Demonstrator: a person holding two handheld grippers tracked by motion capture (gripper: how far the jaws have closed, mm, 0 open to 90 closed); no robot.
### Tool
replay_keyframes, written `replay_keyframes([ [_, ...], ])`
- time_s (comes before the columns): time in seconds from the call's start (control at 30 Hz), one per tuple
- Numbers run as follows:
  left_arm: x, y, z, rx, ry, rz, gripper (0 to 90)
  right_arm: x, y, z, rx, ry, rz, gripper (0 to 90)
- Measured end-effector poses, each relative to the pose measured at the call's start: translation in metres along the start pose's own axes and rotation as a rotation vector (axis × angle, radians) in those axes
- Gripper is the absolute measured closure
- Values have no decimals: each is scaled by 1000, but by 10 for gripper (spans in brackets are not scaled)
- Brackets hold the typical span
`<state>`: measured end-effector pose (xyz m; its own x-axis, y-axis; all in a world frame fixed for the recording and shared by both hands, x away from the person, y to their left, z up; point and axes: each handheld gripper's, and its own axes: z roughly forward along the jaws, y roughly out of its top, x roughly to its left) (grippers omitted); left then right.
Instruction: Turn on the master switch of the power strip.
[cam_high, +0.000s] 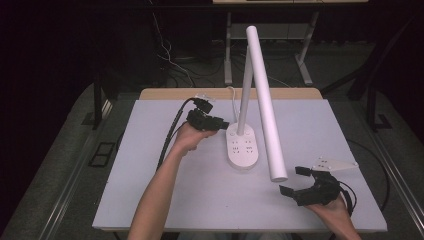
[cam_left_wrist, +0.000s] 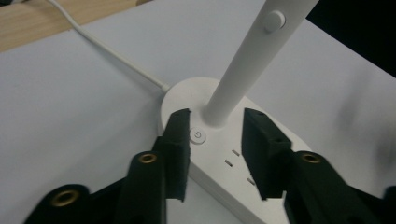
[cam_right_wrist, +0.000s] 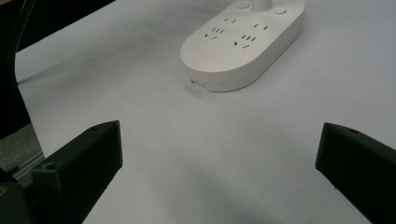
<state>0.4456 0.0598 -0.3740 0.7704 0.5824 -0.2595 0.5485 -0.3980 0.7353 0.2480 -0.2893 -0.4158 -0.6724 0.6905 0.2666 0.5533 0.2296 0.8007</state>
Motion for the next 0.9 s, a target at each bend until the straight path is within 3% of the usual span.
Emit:
replay_keyframes([
  [0.1, 3, -1, 4, 8, -16, -19, 779, 0, 0, 0, 1, -1, 0, 1],
  [0.3, 10, -5, 13, 19, -18, -77, 900, 0, 0, 0, 2, -2, -3, 1],
  [0.53, 11, -8, 24, 3, -25, -122, 900, -1, 0, -1, 4, -2, 1, 1],
  [0.7, 10, -9, 33, -1, -23, -125, 900, -1, 0, -1, 5, -1, 1, 1],
  [0.73, 8, -10, 36, -26, -19, -158, 900, -1, 0, -1, 6, -1, 1, 1],
  [0.8, 7, -11, 40, -32, -16, -173, 900, -2, 0, -1, 9, -1, -1, 1],
  [0.9, 8, -12, 46, -27, -15, -167, 900, -2, -1, -1, 11, -2, -1, 1],
])
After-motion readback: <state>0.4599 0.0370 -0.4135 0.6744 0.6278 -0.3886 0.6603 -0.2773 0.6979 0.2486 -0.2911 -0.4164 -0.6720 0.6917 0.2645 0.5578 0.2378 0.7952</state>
